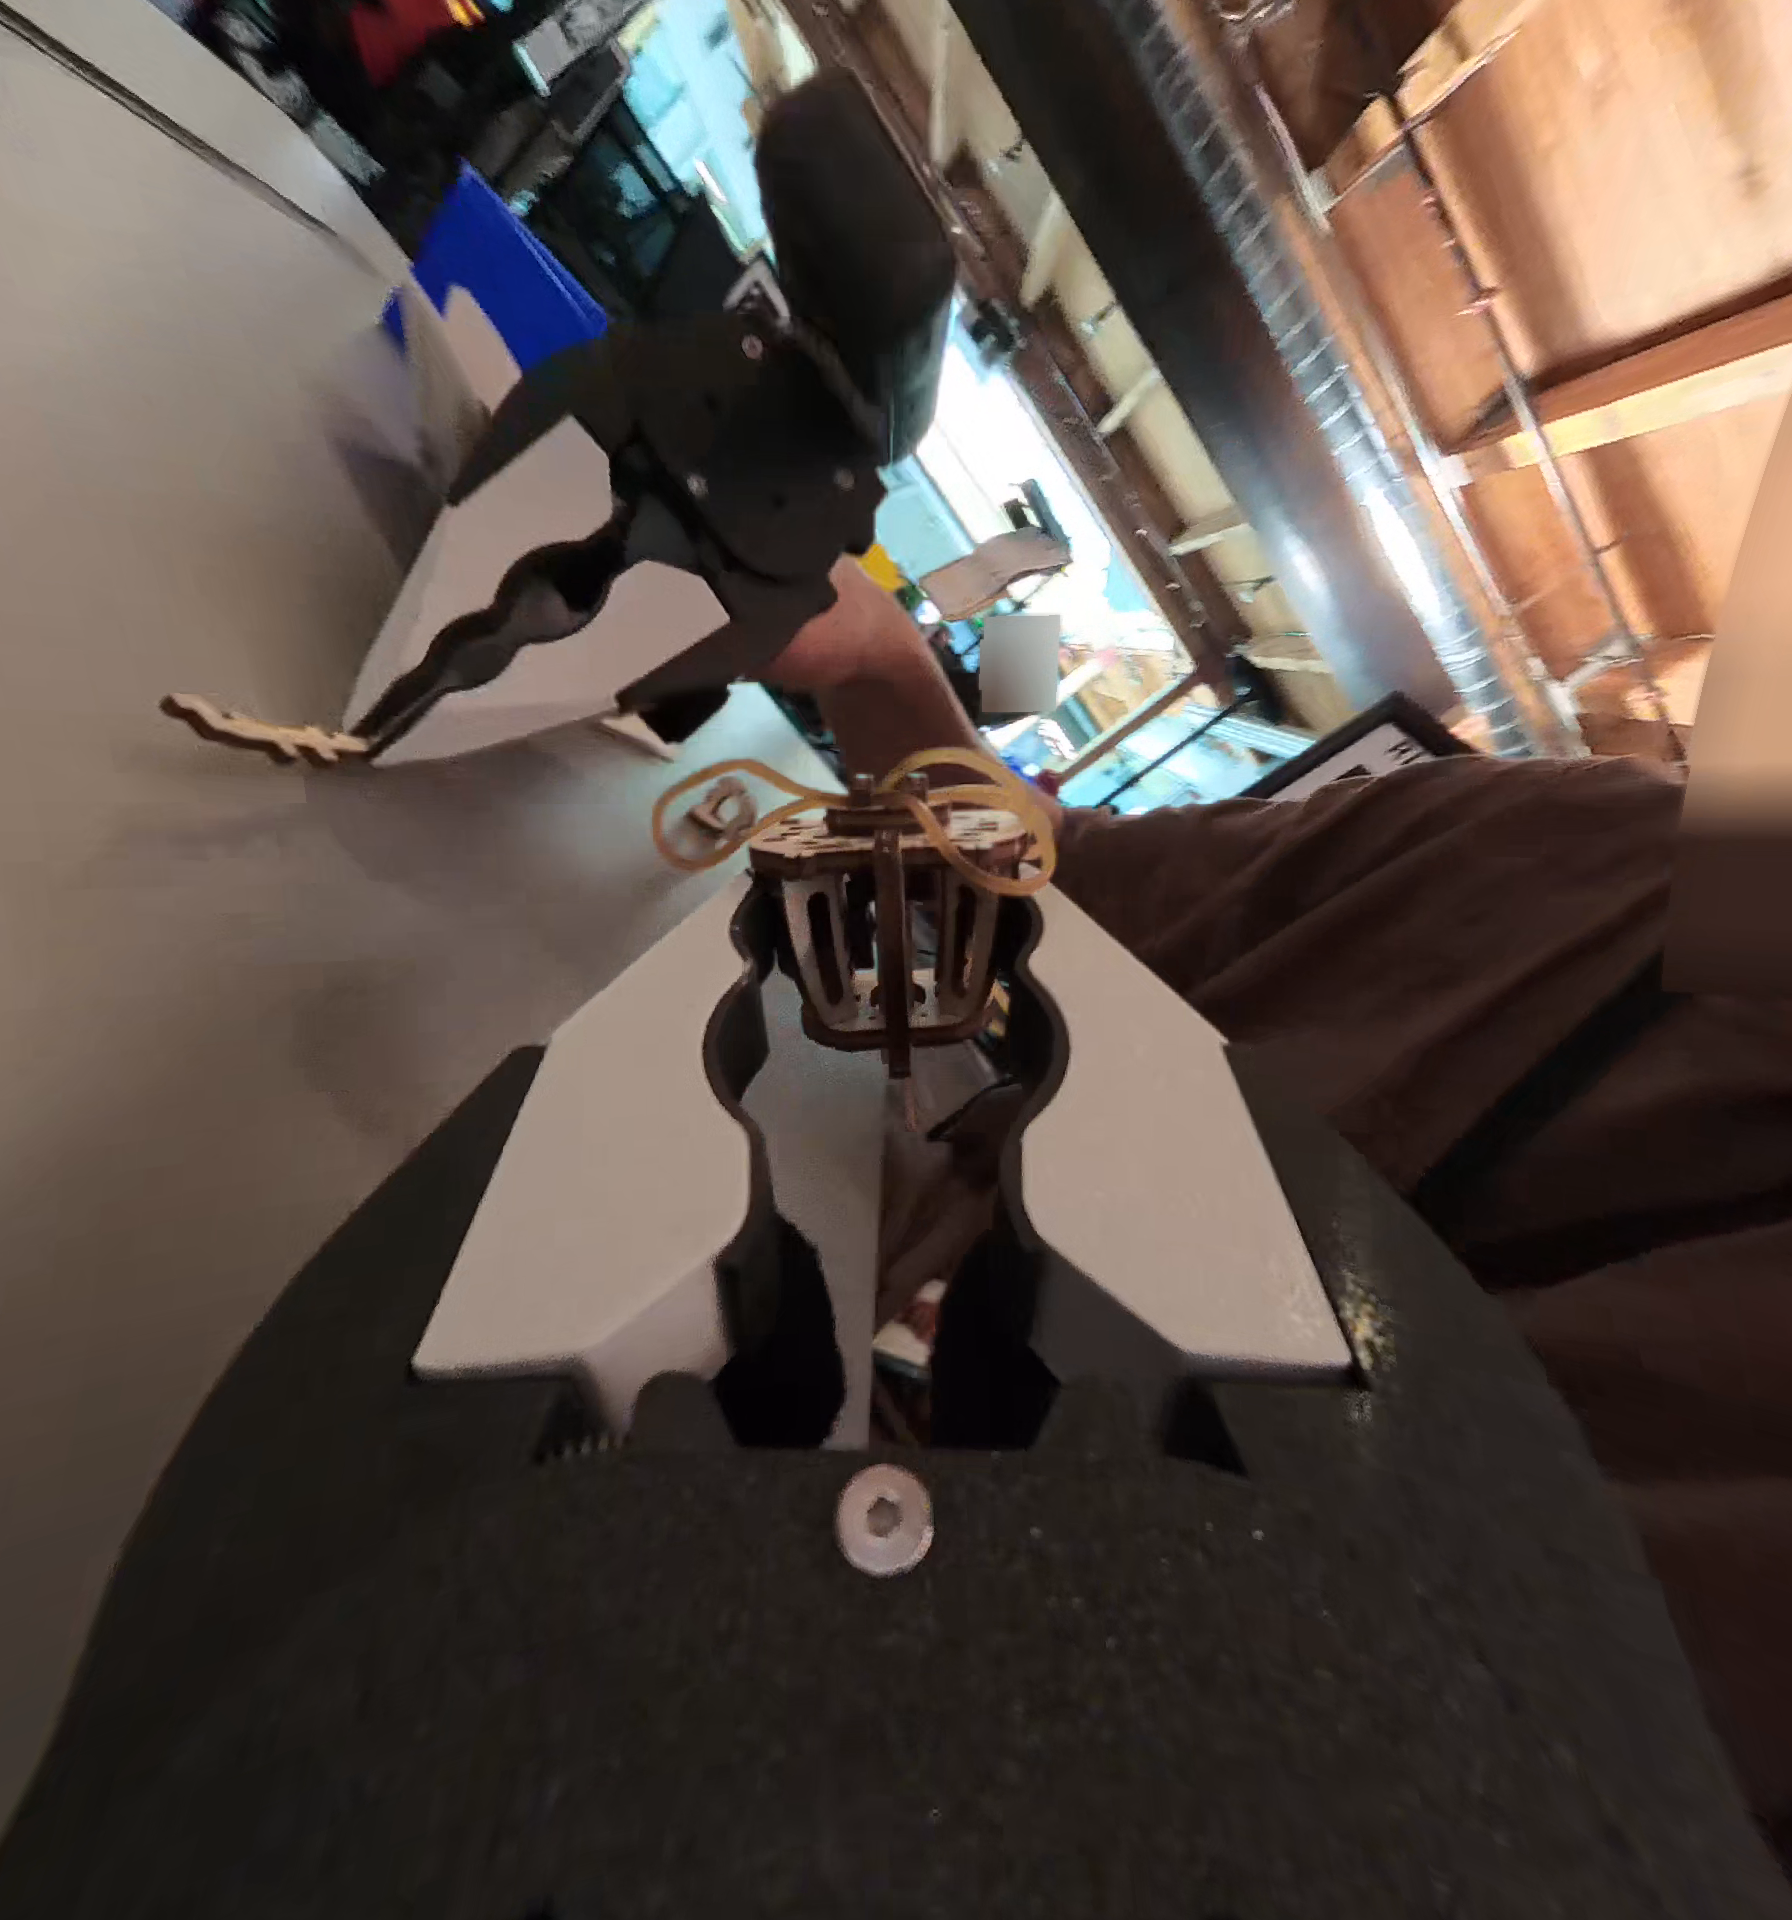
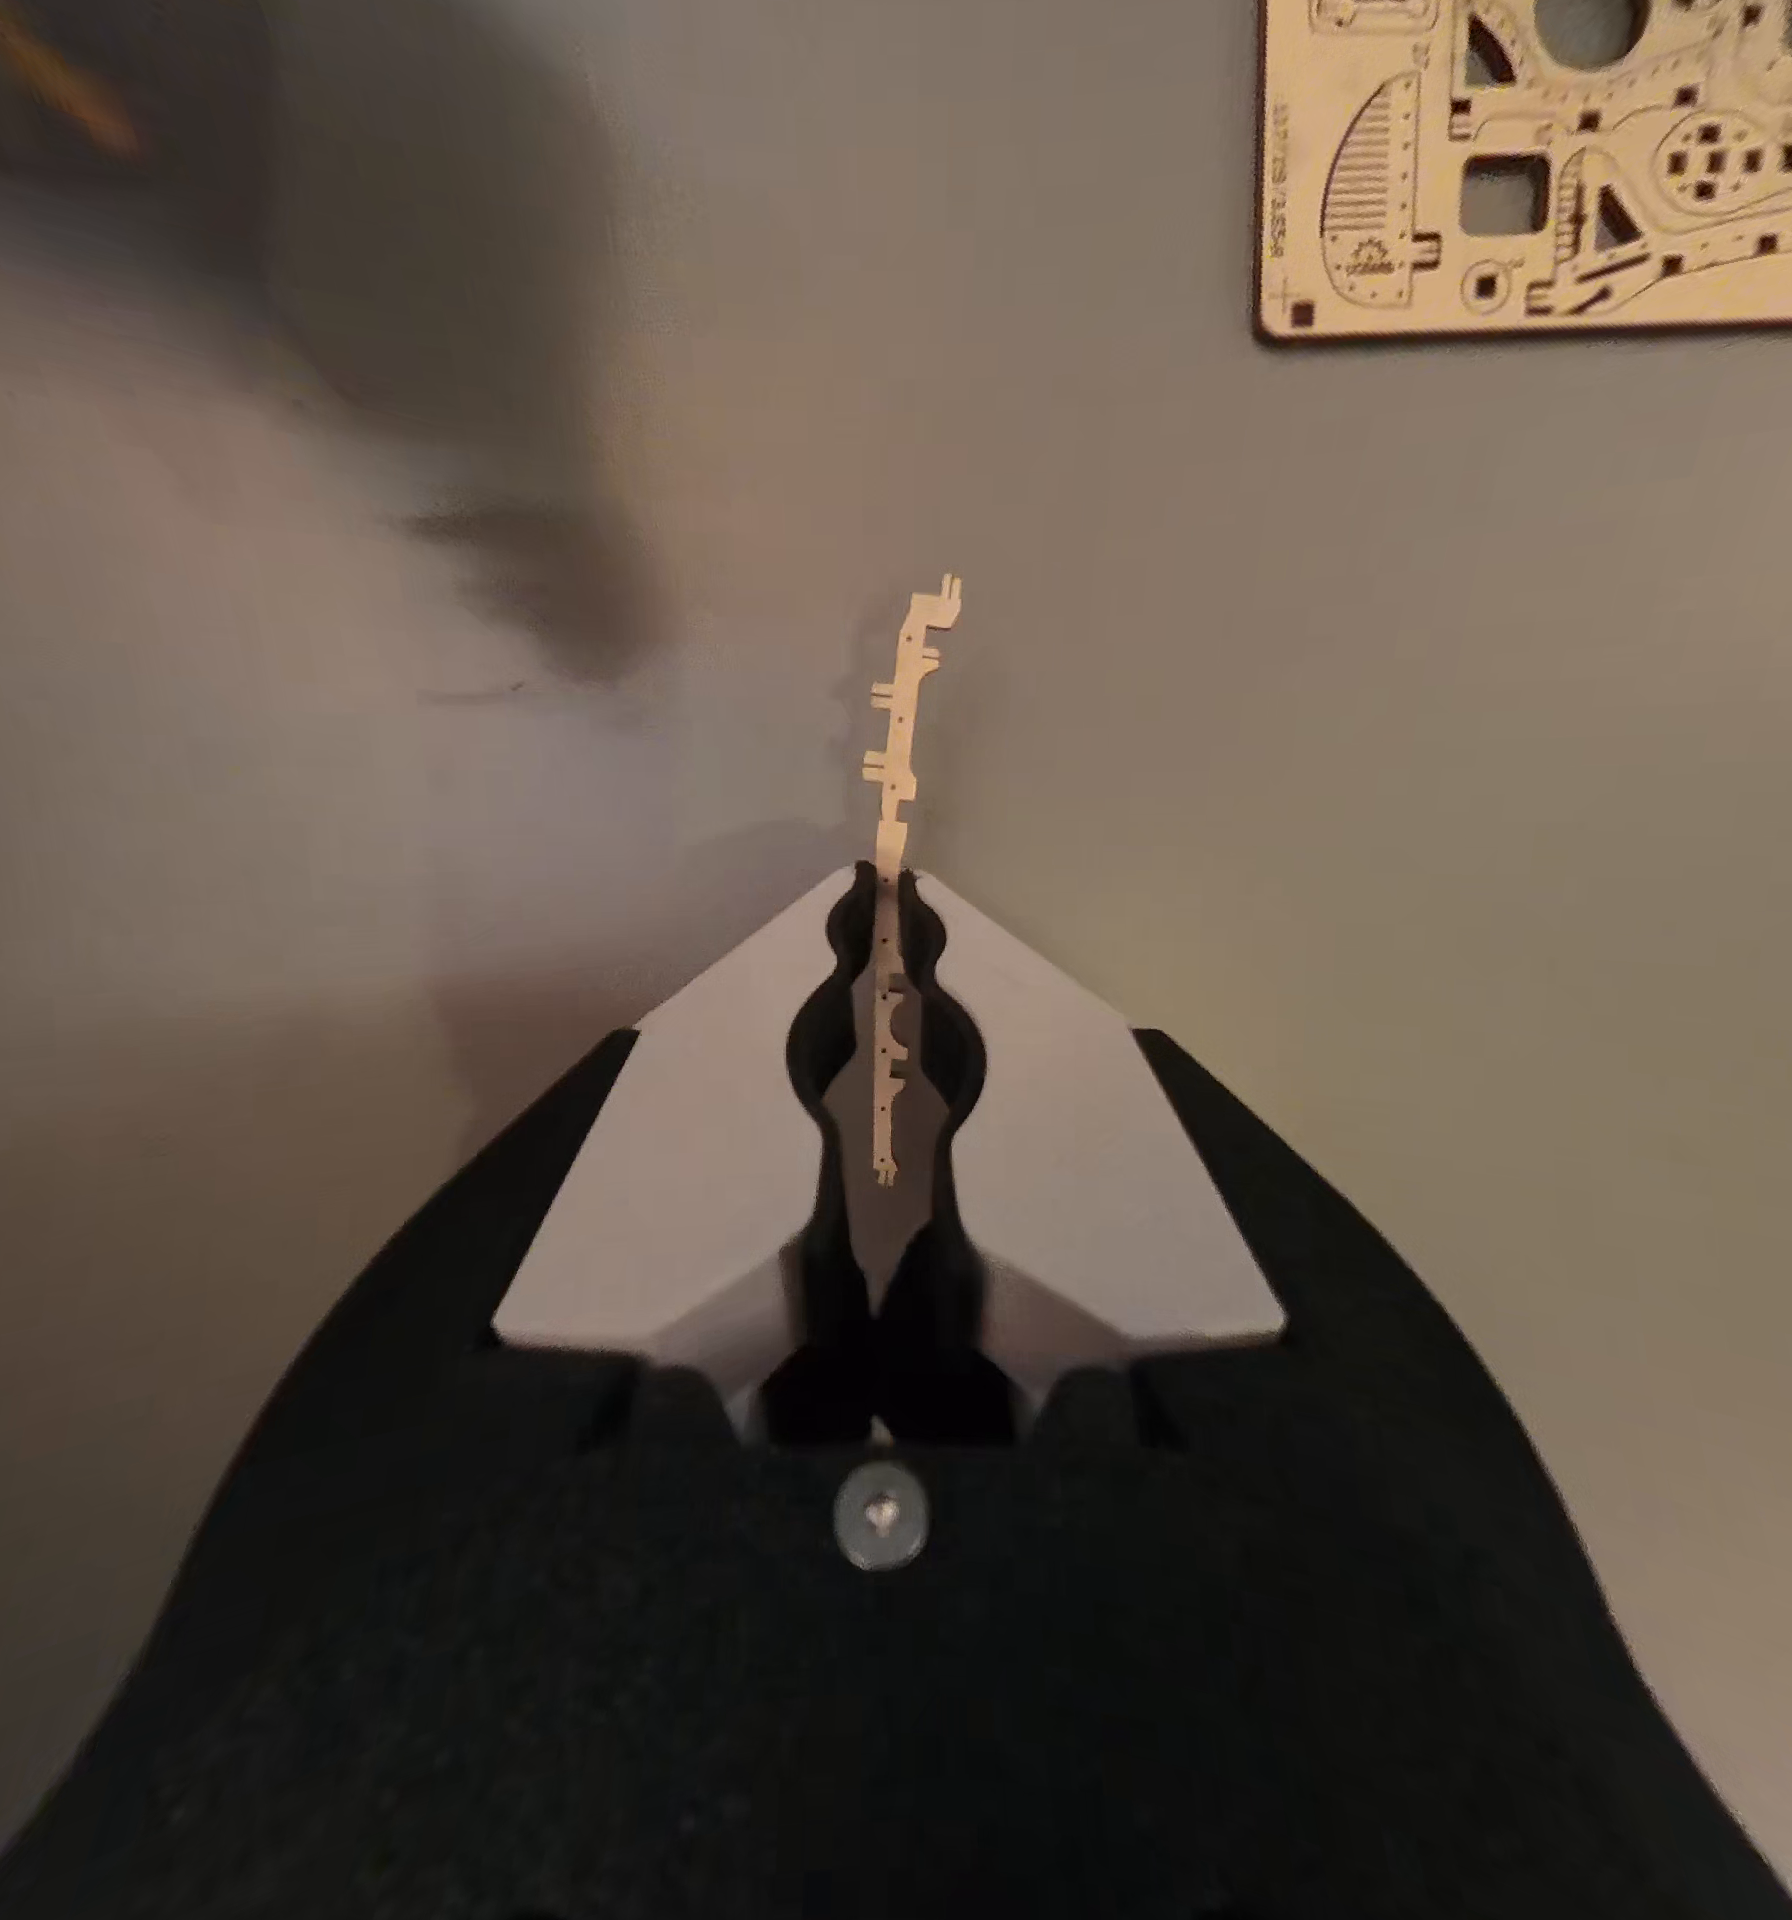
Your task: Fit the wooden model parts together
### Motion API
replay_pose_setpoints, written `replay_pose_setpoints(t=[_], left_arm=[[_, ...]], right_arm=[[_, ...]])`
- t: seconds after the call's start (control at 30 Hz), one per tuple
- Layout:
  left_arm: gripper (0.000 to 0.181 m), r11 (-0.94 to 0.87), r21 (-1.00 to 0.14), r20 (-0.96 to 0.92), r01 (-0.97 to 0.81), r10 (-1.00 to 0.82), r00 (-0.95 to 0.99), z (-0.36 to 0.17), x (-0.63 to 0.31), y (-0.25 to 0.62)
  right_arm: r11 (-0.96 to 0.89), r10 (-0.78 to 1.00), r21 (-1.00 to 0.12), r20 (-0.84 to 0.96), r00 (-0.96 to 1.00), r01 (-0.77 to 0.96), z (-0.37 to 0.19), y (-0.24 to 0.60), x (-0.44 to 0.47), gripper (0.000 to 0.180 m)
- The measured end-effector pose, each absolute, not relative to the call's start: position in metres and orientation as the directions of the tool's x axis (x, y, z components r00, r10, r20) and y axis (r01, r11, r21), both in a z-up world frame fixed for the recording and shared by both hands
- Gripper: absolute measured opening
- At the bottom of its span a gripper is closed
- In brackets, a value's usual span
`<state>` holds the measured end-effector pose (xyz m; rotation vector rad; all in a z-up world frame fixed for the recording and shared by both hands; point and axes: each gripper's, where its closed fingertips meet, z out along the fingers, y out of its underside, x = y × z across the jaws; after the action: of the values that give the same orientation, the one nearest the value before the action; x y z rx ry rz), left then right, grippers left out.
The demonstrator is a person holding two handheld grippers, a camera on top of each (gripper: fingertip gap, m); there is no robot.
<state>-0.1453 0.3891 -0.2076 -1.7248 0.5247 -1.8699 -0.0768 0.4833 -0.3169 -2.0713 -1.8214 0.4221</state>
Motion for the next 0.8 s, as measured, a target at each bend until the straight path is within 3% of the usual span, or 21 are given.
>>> replay_pose_setpoints(t=[0.17, 0.27, 0.47, 0.57, 0.63, 0.67, 0.8], left_arm=[[0.04, -0.685, -0.684, 0.711, 0.252, -0.703, 0.018, -0.21, -0.171, 0.391], [0.04, -0.642, -0.702, 0.681, 0.307, -0.732, 0.026, -0.208, -0.181, 0.389], [0.04, -0.567, -0.778, 0.597, 0.27, -0.802, 0.035, -0.207, -0.177, 0.375], [0.04, -0.553, -0.766, 0.592, 0.327, -0.806, 0.024, -0.201, -0.186, 0.376], [0.04, -0.553, -0.753, 0.598, 0.358, -0.802, 0.019, -0.198, -0.193, 0.373], [0.04, -0.557, -0.747, 0.603, 0.362, -0.798, 0.017, -0.197, -0.196, 0.369], [0.04, -0.535, -0.775, 0.582, 0.336, -0.811, 0.051, -0.199, -0.209, 0.34]], right_arm=[[-0.129, 0.992, -0.393, -0.052, 0.118, 0.911, -0.331, 0.488, -0.092, 0.004], [-0.174, 0.985, -0.431, -0.074, 0.157, 0.886, -0.324, 0.499, -0.103, 0.025], [-0.253, 0.913, -0.785, 0.0, 0.408, 0.566, -0.244, 0.582, -0.216, 0.066], [-0.272, 0.846, -0.81, 0.057, 0.531, 0.52, -0.253, 0.625, -0.257, 0.058], [-0.308, 0.774, -0.772, 0.138, 0.619, 0.556, -0.271, 0.643, -0.266, 0.031], [-0.311, 0.738, -0.769, 0.175, 0.651, 0.559, -0.274, 0.646, -0.268, 0.026], [-0.362, 0.679, -0.817, 0.099, 0.727, 0.449, -0.272, 0.615, -0.289, 0.025]])
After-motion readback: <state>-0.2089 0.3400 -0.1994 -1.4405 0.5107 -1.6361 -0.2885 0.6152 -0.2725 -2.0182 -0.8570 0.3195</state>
